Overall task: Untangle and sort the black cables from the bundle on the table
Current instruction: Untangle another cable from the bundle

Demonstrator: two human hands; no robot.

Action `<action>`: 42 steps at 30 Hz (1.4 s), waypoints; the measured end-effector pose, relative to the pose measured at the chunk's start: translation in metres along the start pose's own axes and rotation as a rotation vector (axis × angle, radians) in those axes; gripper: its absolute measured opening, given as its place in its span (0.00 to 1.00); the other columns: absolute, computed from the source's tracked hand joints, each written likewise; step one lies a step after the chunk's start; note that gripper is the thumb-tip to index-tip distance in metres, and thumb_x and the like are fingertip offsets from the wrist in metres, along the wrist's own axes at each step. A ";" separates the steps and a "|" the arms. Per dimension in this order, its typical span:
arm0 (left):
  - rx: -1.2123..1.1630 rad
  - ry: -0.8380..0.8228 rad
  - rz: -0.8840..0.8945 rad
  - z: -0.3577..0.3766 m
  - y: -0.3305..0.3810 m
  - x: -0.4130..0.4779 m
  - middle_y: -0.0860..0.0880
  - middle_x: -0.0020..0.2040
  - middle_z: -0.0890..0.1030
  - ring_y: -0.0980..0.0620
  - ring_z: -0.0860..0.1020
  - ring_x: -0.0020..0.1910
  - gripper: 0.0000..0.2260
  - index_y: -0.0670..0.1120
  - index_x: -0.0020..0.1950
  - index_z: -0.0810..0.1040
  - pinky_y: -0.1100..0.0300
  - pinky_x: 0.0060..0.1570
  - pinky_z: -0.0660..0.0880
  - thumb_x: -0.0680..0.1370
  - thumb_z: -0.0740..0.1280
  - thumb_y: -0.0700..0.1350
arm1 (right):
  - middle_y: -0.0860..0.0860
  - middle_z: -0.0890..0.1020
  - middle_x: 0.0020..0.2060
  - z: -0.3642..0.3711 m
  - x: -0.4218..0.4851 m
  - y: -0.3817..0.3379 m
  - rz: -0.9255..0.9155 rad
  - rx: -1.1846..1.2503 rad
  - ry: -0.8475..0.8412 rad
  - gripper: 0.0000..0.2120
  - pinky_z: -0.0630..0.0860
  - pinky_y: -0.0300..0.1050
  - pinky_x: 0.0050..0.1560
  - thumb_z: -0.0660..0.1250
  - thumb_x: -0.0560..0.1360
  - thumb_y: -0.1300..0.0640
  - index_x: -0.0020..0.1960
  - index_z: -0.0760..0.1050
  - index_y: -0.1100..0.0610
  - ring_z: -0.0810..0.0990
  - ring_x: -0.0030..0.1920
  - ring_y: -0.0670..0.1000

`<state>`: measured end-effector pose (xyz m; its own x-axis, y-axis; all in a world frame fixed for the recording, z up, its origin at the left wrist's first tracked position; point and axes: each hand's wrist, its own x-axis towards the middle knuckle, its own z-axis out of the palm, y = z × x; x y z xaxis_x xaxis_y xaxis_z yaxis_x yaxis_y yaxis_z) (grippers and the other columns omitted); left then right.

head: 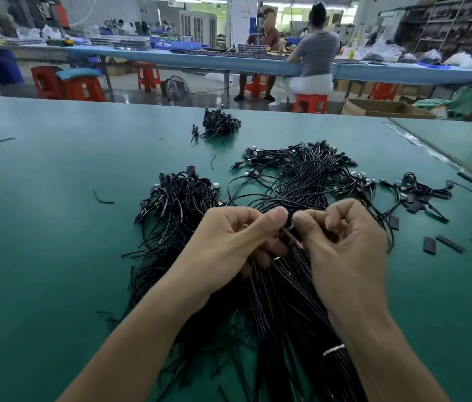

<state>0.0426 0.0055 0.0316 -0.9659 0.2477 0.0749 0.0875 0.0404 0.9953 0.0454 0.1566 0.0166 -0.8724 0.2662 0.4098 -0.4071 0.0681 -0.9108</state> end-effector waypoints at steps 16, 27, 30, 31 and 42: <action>0.225 0.157 0.194 -0.015 -0.014 0.009 0.53 0.41 0.86 0.58 0.83 0.39 0.13 0.53 0.46 0.86 0.66 0.42 0.77 0.66 0.82 0.42 | 0.48 0.76 0.28 0.005 -0.004 -0.005 0.445 0.395 -0.107 0.16 0.71 0.38 0.32 0.69 0.75 0.66 0.37 0.67 0.52 0.72 0.29 0.46; 0.342 0.760 0.091 -0.069 -0.017 0.054 0.52 0.33 0.84 0.53 0.84 0.33 0.09 0.51 0.40 0.82 0.51 0.44 0.83 0.68 0.81 0.47 | 0.42 0.83 0.37 0.000 -0.011 0.021 0.257 -0.624 -0.456 0.02 0.76 0.30 0.39 0.69 0.77 0.50 0.46 0.80 0.47 0.81 0.39 0.39; 0.607 0.872 0.046 -0.078 -0.020 0.057 0.58 0.35 0.80 0.57 0.81 0.37 0.12 0.56 0.38 0.77 0.56 0.44 0.79 0.68 0.80 0.54 | 0.41 0.80 0.45 0.009 -0.019 0.028 0.225 -0.808 -0.544 0.08 0.79 0.41 0.49 0.65 0.78 0.48 0.58 0.75 0.43 0.79 0.45 0.41; 0.676 0.872 0.004 -0.079 -0.023 0.057 0.59 0.36 0.80 0.55 0.80 0.39 0.13 0.55 0.39 0.77 0.55 0.44 0.78 0.69 0.79 0.56 | 0.41 0.78 0.49 0.011 -0.020 0.028 0.208 -0.831 -0.552 0.11 0.79 0.44 0.51 0.64 0.79 0.49 0.61 0.73 0.42 0.78 0.47 0.43; 0.834 0.867 0.038 -0.067 -0.034 0.058 0.50 0.55 0.77 0.46 0.74 0.57 0.11 0.53 0.57 0.77 0.52 0.49 0.68 0.77 0.71 0.53 | 0.54 0.75 0.65 0.059 0.025 0.043 0.245 -0.940 -0.607 0.16 0.70 0.52 0.66 0.61 0.81 0.54 0.67 0.74 0.56 0.69 0.67 0.58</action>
<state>-0.0324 -0.0466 0.0065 -0.7741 -0.4576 0.4375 -0.0591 0.7403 0.6697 -0.0093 0.1093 -0.0092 -0.9910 -0.1195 -0.0602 -0.0682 0.8383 -0.5409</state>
